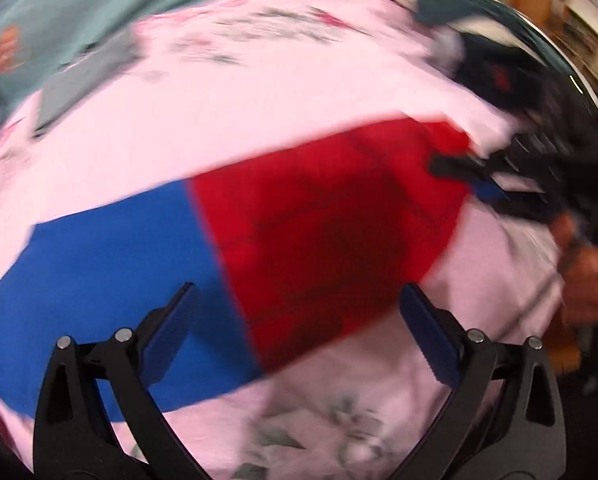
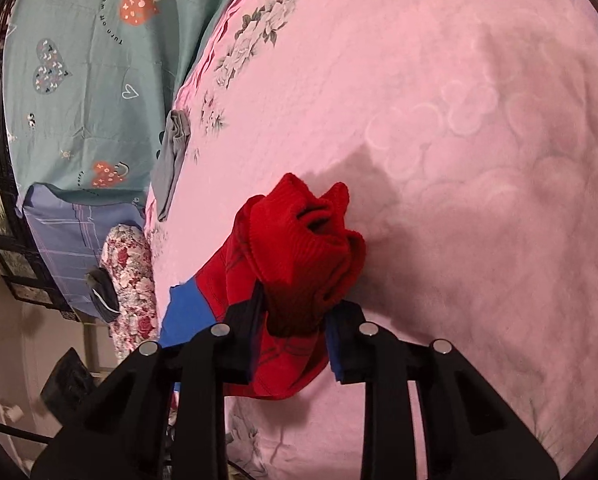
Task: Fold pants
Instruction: 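Lift the red cuffs with the right tool, fold onto the blue body, release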
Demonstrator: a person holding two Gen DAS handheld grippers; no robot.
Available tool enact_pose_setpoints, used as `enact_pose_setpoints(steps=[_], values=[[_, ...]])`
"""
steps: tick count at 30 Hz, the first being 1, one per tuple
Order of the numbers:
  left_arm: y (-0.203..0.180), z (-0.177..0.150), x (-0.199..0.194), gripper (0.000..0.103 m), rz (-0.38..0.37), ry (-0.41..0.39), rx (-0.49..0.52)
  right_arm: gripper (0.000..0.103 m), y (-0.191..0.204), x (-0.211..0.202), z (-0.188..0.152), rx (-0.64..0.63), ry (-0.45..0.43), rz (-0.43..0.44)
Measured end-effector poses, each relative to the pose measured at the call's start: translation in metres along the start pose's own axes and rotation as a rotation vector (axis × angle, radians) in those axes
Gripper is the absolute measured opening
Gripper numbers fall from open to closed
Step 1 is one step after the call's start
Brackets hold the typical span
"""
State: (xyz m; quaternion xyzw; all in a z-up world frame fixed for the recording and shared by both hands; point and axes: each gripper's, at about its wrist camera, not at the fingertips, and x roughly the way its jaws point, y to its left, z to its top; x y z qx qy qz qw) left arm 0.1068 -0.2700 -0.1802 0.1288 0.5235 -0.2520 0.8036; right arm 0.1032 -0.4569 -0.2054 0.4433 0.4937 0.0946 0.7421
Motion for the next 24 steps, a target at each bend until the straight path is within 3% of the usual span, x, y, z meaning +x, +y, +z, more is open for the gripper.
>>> enact_pose_setpoints(steps=[2,6,10,12,17,24], values=[[-0.003,-0.011,0.023,0.101,-0.064,0.095,0.033,0.026,0.01,-0.001,-0.002,-0.036,-0.019,-0.045],[0.007,-0.017,-0.01,0.101,-0.032,-0.013,0.076,0.025,0.043,-0.013,-0.008,-0.138,-0.081,-0.112],[0.067,-0.034,-0.066,0.101,0.009,-0.13,-0.063,0.024,0.105,-0.019,-0.027,-0.349,-0.178,-0.221],[0.109,-0.053,-0.085,0.101,0.049,-0.149,-0.158,0.023,0.143,-0.011,-0.044,-0.472,-0.215,-0.275],[0.216,-0.116,-0.129,0.101,0.144,-0.16,-0.389,0.022,0.222,0.048,-0.09,-0.745,-0.212,-0.368],[0.295,-0.189,-0.163,0.101,0.178,-0.14,-0.571,0.021,0.265,0.161,-0.162,-0.998,-0.072,-0.429]])
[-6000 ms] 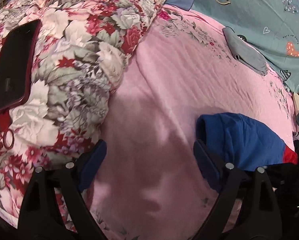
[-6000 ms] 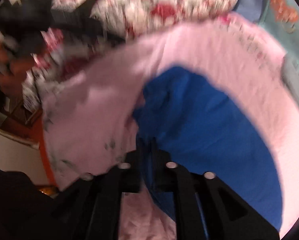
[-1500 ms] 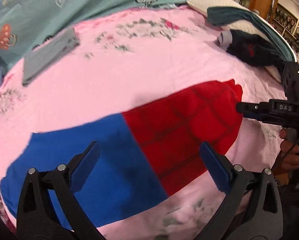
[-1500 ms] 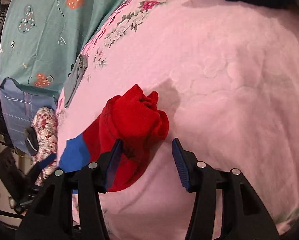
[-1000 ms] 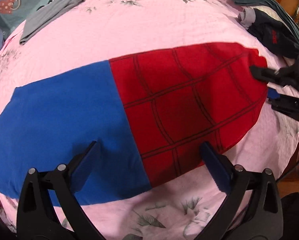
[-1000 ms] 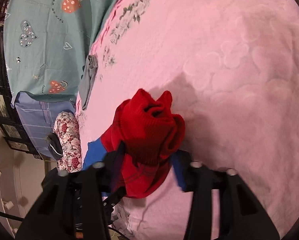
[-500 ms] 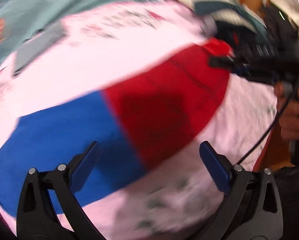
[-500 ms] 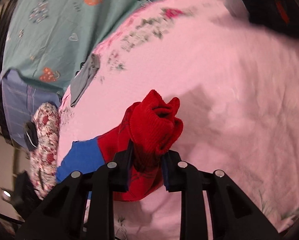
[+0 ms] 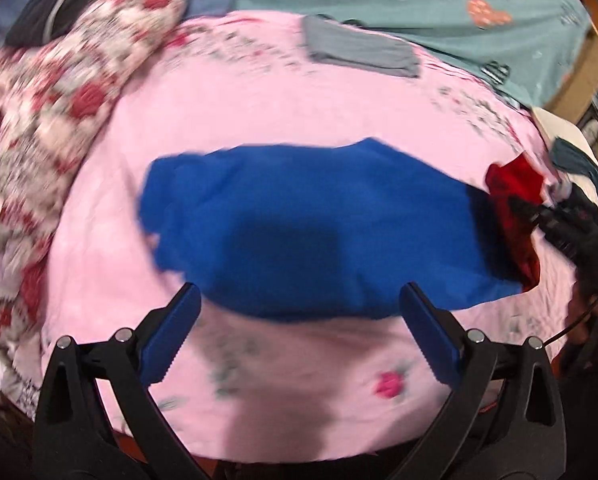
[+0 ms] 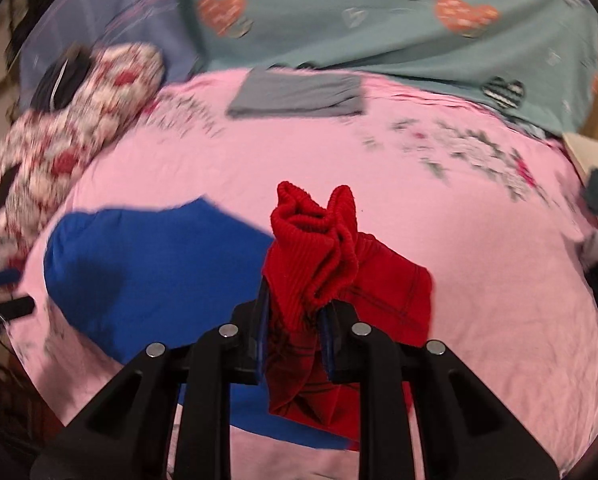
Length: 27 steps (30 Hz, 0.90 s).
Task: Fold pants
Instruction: 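Lift the red cuffs with the right tool, fold onto the blue body, release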
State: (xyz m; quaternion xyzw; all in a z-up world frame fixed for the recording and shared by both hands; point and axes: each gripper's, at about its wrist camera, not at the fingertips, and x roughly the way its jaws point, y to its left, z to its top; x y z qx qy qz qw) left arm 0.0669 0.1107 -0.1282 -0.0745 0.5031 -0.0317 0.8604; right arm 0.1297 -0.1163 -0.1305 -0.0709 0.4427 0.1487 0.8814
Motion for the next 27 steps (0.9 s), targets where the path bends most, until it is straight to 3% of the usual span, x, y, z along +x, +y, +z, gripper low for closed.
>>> enact_pose_setpoints(steps=[3,7,8,9,11,12,15,17,20,22,24,27], values=[[0.02,0.001,0.003,0.101,0.002,0.012,-0.025,0.021,0.034,0.03,-0.016,-0.108,0.06,-0.037],[0.038,-0.006,0.007,0.101,-0.007,0.025,-0.03,0.023,0.059,0.042,-0.027,-0.238,0.057,-0.143],[0.041,-0.005,0.01,0.101,-0.013,0.029,-0.032,0.027,0.067,0.044,-0.028,-0.284,0.067,-0.167],[0.043,-0.003,0.014,0.101,-0.019,0.033,-0.035,0.04,0.071,0.044,-0.029,-0.313,0.079,-0.167],[0.048,0.001,0.017,0.101,-0.032,0.03,-0.033,0.054,0.079,0.037,-0.028,-0.344,0.104,-0.124],[0.05,0.004,0.017,0.101,-0.032,0.026,-0.029,0.054,0.079,0.028,-0.024,-0.323,0.108,-0.059],[0.057,0.011,0.016,0.101,-0.039,0.004,-0.014,0.054,0.056,-0.008,-0.005,-0.13,0.048,0.138],[0.061,0.014,0.017,0.101,-0.034,-0.005,-0.008,0.054,0.031,-0.019,0.008,0.026,0.024,0.18],[0.071,0.018,0.02,0.101,-0.025,-0.013,-0.026,0.038,-0.017,-0.015,0.018,0.305,0.003,0.208],[0.08,0.021,0.022,0.101,-0.027,-0.013,-0.056,0.019,-0.036,0.004,0.019,0.393,0.033,0.117],[0.086,0.022,0.024,0.101,-0.024,-0.013,-0.071,0.018,-0.03,0.023,0.018,0.35,0.069,0.066],[0.093,0.023,0.025,0.101,-0.005,-0.014,-0.085,0.017,0.002,0.063,0.006,0.191,0.188,0.011]])
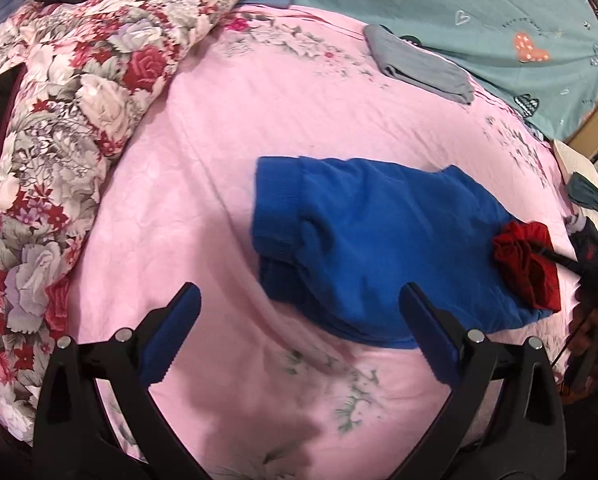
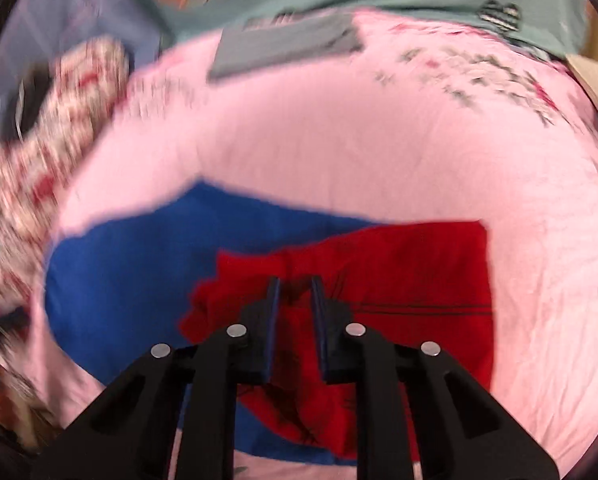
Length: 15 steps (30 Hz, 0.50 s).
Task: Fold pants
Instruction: 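Lift the red cuffs with the right tool, fold onto the blue body, release, then grasp the end of the blue bundle with the right tool and lift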
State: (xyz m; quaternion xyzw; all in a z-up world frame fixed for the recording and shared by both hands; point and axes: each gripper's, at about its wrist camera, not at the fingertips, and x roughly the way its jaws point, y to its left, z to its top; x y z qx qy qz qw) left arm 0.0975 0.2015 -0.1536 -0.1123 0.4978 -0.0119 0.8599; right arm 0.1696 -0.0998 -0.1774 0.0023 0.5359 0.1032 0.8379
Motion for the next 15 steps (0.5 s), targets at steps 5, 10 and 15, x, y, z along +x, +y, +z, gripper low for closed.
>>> enact_pose_setpoints(steps=[5,10,15], values=[[0.015,0.0,0.0,0.101,0.017,0.003,-0.047,0.018,0.007,-0.018,0.005,-0.002,-0.024,-0.058],[0.029,-0.003,-0.005,0.101,0.045,-0.013,-0.069,0.043,0.049,-0.065,0.006,-0.105,-0.133,0.099],[0.047,-0.007,-0.021,0.101,0.078,-0.045,-0.088,0.045,0.14,-0.073,-0.001,-0.391,-0.151,0.257]])
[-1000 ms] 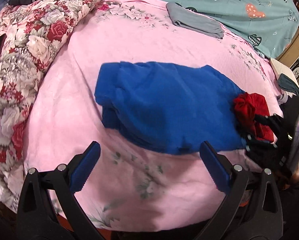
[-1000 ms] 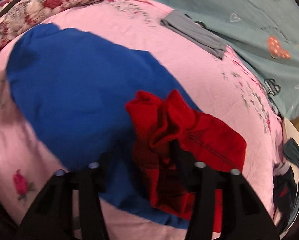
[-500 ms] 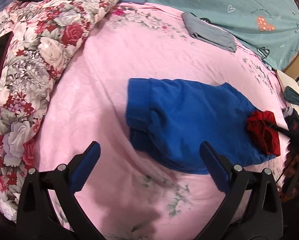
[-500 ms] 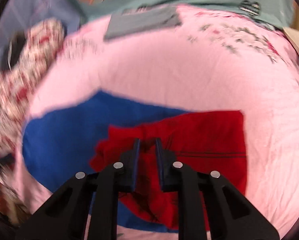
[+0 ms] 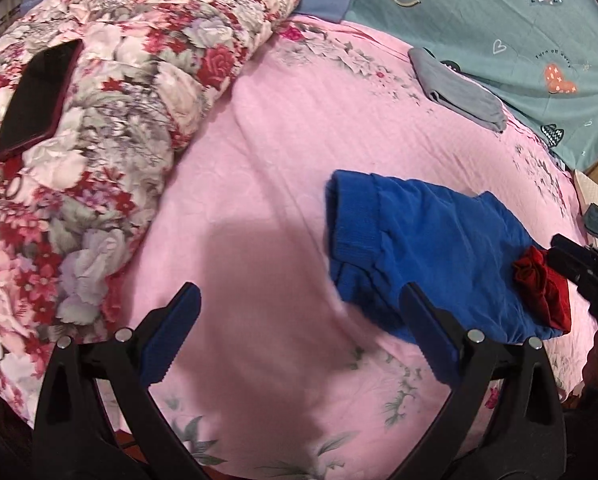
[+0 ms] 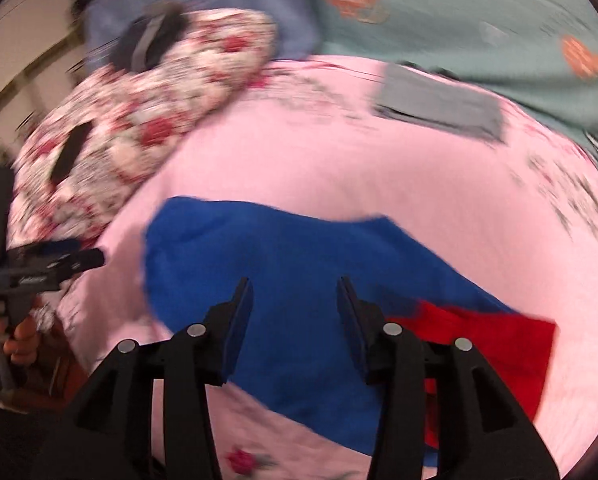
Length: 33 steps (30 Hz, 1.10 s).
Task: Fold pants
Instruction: 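Grasp the end of the blue bundle with the right tool and lift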
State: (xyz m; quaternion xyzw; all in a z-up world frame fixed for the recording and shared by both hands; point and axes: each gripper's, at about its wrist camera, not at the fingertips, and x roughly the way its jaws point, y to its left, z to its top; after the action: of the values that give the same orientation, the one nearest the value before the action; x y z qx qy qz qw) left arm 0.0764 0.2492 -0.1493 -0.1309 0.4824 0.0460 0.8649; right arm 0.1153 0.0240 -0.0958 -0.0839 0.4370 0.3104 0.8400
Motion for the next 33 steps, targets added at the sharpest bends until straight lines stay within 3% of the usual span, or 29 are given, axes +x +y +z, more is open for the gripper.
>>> enact_pose_setpoints(steps=[6,11,18,21,24,26,29,33], values=[[0.039,-0.011,-0.024,0.101,0.041,-0.036,-0.085,0.045,0.086,0.048,0.012,-0.29,0.048,0.092],[0.062,-0.025,-0.031,0.101,0.043,-0.04,-0.165,0.045,0.117,0.092,0.008,-0.391,0.142,0.059],[0.068,-0.036,-0.034,0.101,0.043,-0.038,-0.173,0.045,0.124,0.128,-0.004,-0.428,0.236,-0.04],[0.07,-0.037,-0.034,0.101,0.03,-0.039,-0.188,0.031,0.125,0.128,-0.002,-0.435,0.252,-0.065],[0.068,-0.034,-0.032,0.101,-0.001,-0.04,-0.199,0.018,0.111,0.12,0.007,-0.329,0.245,-0.017],[0.064,-0.028,-0.028,0.101,-0.045,-0.038,-0.206,0.016,0.1,0.107,0.015,-0.244,0.21,0.023],[0.053,-0.013,-0.015,0.101,-0.139,-0.017,-0.217,0.015,0.093,0.089,0.018,-0.212,0.147,0.025],[0.039,0.013,0.011,0.101,-0.382,0.063,-0.273,0.014,0.092,0.071,0.016,-0.216,0.084,0.009]])
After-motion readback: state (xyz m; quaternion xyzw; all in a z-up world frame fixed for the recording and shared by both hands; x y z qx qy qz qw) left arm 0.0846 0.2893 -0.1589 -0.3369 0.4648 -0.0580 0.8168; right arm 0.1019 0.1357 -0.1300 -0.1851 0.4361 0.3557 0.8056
